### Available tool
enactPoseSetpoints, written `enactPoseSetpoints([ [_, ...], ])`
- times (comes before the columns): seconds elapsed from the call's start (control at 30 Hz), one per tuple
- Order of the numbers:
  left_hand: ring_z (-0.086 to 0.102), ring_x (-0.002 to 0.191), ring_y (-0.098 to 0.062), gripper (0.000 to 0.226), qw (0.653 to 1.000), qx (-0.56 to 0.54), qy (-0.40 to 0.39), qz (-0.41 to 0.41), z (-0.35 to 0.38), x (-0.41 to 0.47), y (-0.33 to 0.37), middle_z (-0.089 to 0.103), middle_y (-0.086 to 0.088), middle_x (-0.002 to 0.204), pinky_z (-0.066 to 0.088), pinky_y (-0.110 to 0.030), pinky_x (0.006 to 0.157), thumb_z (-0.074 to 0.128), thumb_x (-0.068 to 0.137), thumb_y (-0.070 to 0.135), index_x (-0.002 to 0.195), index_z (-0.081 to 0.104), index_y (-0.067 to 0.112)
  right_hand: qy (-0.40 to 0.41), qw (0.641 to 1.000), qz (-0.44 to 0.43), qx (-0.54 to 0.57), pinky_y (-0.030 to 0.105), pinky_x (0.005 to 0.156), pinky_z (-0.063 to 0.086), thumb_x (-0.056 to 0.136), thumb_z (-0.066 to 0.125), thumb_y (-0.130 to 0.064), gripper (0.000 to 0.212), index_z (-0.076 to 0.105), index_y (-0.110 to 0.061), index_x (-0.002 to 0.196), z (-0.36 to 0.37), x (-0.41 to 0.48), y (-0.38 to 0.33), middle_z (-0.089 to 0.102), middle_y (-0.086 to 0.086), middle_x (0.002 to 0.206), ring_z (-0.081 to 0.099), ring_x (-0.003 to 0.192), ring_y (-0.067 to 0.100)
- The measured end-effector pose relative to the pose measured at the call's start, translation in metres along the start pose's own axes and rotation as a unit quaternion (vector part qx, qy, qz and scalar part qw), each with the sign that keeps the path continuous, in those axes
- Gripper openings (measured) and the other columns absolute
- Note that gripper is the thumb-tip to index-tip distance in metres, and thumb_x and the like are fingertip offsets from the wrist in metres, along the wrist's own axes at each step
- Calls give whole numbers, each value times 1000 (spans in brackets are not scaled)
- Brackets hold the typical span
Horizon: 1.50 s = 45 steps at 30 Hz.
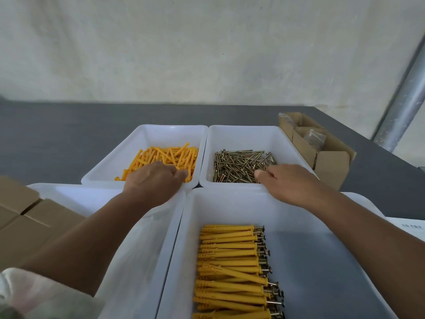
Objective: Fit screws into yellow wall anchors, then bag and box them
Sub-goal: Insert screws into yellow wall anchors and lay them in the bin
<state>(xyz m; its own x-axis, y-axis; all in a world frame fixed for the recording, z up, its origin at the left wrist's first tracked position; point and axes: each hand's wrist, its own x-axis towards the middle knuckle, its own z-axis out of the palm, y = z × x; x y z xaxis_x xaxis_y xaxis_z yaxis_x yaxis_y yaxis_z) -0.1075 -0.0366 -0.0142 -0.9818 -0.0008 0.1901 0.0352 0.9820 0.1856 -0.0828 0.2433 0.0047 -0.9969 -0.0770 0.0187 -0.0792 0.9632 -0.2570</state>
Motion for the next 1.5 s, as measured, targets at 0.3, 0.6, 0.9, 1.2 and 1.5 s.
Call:
enactPoseSetpoints([
  [0.3,54,94,-19,74,996,60,-60,22,2,4,-5,65,4,97,36,-34,72,11,90,73,92,70,28,-138,988,69,-19,39,107,33,97,25,-59,63,43,-22,146,5,32,-8,36,4,155,37,138,27],
  [0.6,57,88,-17,80,995,67,-50,48,3,5,-5,67,1,91,30,-27,58,9,89,74,90,70,22,-217,975,-7,-37,28,62,34,94,40,-9,22,59,2,96,4,39,-15,58,9,85,48,69,16],
  [0.9,57,83,-17,75,996,65,-45,38,4,6,-4,67,-2,87,31,-26,58,16,93,69,83,68,16,-214,977,-6,-20,27,61,32,93,40,-13,24,53,-14,73,6,43,-11,54,2,80,47,68,14],
  [1.2,51,71,-10,50,999,32,-4,-1,3,1,1,60,5,75,28,-27,56,29,95,62,78,58,25,-160,986,38,-29,45,93,48,65,36,-43,50,62,-16,99,11,46,-4,57,6,100,57,90,28],
  [1.5,46,66,-3,22,995,-35,81,-38,3,-4,4,52,15,73,28,-25,53,50,88,54,88,55,33,-65,991,109,48,30,56,34,64,42,-41,28,58,-19,72,12,35,-4,61,1,78,59,74,21],
])
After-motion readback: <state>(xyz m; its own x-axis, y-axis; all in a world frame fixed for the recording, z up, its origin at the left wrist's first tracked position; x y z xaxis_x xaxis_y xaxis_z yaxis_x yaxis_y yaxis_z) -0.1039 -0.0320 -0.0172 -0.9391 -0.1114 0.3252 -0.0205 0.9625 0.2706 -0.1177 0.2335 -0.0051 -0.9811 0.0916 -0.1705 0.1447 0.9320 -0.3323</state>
